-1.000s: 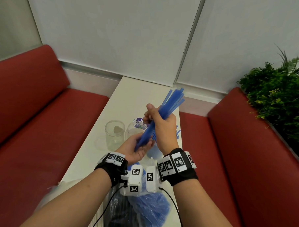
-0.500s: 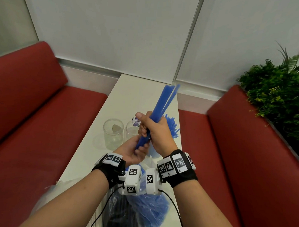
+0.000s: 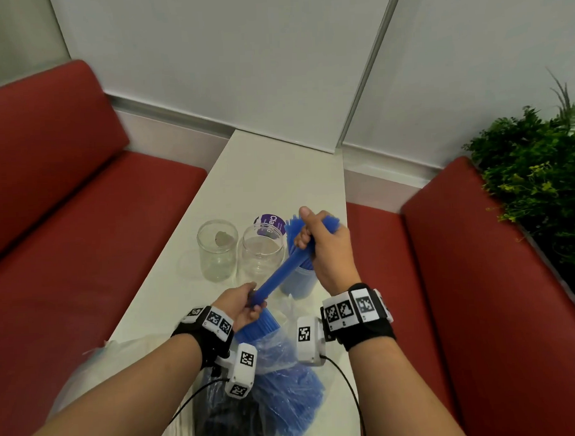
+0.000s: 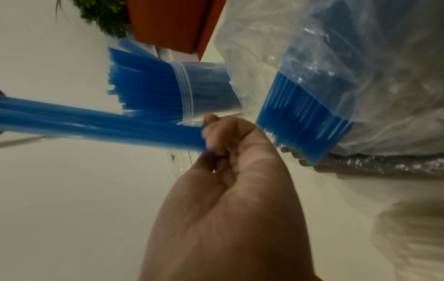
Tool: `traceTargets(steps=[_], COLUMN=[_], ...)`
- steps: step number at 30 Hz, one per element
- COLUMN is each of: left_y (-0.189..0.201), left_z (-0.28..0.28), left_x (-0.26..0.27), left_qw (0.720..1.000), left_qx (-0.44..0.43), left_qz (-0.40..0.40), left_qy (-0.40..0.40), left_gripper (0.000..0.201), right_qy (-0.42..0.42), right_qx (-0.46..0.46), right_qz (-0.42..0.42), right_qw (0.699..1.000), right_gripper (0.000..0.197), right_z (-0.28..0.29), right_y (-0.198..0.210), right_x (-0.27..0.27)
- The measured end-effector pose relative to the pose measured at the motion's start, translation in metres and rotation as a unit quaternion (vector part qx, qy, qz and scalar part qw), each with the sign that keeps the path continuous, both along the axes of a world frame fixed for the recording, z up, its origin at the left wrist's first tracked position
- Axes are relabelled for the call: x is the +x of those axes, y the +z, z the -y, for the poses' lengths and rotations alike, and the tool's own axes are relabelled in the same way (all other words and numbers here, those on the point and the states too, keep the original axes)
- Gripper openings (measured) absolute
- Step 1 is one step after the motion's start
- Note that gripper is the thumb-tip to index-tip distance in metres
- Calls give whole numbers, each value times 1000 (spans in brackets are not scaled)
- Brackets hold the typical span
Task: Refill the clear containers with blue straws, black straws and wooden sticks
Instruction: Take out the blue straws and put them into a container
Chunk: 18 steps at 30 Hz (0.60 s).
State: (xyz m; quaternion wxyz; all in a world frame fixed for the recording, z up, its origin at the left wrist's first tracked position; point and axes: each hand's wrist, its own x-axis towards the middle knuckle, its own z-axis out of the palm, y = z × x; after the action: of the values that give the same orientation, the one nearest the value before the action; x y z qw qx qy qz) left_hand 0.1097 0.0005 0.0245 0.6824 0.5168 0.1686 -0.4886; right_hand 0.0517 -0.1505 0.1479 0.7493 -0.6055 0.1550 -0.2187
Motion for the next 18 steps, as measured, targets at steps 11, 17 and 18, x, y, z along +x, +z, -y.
traceTargets(steps=[11,17,18], left_y=[-11,-21,-23], left_z=[21,33,31], left_x=[1,-10,-11], left_qw=[675,446,409], left_qx=[220,295,304], left_qz=[555,580,590], left_qy=[-432,-614,-626], left_gripper=[33,29,30], right_qy=[-89,-93,-95], right_qx=[-162,-167,-171], right_qz=[-28,-19,-18], right_qw=[982,981,981], right_gripper=[39,50,50], right_z=[62,64,65], right_y=[18,9,10], right_x=[39,47,49])
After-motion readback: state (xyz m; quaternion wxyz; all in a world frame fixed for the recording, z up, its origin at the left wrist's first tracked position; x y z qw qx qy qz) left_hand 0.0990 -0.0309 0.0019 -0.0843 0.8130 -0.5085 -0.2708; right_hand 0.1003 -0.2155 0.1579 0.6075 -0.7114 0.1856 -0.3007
